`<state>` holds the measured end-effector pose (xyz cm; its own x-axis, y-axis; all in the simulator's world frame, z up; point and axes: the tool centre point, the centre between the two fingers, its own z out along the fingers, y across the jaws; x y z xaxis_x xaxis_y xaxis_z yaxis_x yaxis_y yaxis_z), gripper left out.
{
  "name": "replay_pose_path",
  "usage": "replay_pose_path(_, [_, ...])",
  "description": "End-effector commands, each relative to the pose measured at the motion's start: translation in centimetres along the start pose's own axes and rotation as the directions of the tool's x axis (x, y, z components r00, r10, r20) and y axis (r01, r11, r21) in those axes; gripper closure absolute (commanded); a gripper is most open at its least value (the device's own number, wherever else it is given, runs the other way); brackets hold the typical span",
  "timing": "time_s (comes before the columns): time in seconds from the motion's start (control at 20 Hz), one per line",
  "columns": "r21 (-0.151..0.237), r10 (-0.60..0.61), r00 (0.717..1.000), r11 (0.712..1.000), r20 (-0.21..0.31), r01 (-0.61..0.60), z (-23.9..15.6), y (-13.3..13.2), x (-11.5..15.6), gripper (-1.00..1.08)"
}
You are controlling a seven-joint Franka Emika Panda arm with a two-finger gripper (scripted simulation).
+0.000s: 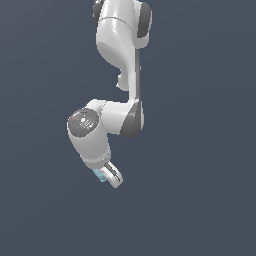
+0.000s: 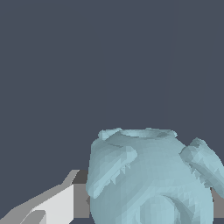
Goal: Pick up the object and move it to a goal position.
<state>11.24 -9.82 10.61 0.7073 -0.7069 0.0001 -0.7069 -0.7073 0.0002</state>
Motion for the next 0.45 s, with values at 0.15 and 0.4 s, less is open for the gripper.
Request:
replay_pose_path(0.15, [0.0,0.0,1.0,1.0,0.0,0.0,-0.34,-0.6,0.64,1.08])
replay_pose_path(0.4, [0.0,0.0,1.0,1.0,0.0,0.0,-0.4,-0.75,0.79,1.08])
